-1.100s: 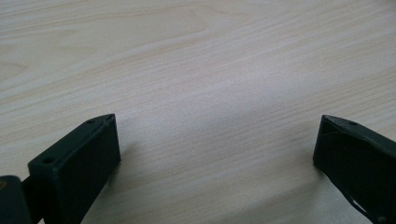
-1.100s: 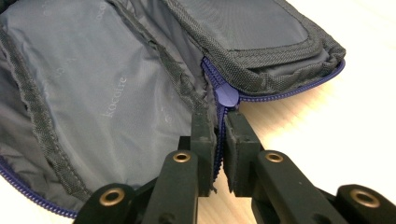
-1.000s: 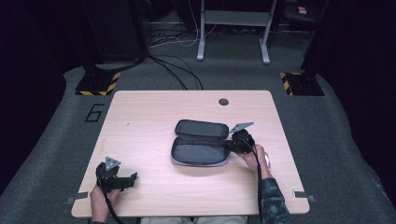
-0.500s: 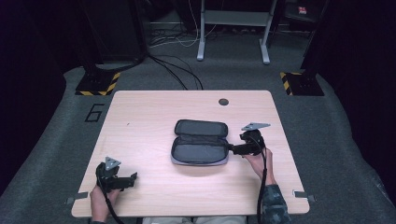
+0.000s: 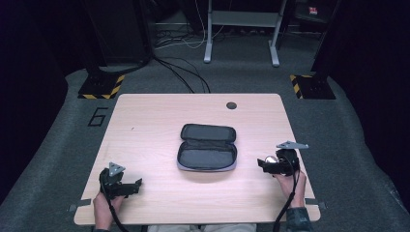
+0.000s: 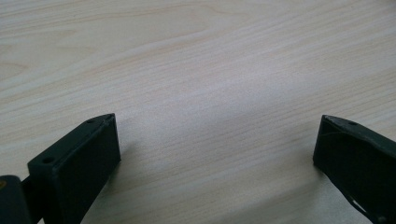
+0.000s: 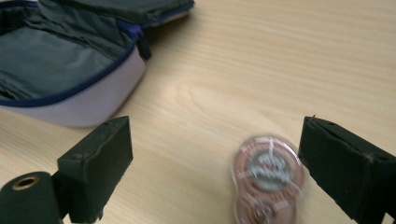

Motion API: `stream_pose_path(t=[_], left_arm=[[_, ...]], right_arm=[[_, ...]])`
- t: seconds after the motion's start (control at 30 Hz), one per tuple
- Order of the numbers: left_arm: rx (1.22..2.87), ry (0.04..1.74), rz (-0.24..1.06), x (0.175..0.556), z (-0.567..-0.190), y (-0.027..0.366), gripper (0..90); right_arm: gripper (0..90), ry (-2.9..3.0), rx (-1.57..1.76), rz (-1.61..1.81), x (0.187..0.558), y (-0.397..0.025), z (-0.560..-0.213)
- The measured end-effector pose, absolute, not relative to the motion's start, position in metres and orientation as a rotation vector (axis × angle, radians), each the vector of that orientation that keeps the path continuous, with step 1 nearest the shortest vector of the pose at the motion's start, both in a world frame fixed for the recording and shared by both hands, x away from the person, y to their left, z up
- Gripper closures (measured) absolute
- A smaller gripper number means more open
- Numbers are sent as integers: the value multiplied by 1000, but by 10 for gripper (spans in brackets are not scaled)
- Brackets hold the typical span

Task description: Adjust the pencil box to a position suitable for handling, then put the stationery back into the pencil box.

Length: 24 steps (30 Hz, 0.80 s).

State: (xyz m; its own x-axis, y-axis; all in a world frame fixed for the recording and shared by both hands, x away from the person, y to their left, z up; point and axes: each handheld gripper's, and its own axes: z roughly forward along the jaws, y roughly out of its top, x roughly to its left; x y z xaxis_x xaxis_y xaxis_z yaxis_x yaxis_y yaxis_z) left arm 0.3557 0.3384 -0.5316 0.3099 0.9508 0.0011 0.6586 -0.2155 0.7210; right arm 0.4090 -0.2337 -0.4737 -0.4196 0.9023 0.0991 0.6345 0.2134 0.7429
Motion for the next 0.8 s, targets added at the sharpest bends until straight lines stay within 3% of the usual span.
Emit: stream_pose_path(t=[0.23, 0.67, 0.8], left_arm=[[1951, 1420, 618, 356, -532, 338, 5], [1952, 1420, 617, 356, -532, 338, 5], [1952, 1420, 617, 356, -532, 338, 5]], right_arm=[[85, 2076, 1522, 1024, 394, -254, -489], [62, 2066, 1598, 961, 407, -253, -512], [145, 2065, 1592, 947, 413, -250, -515]])
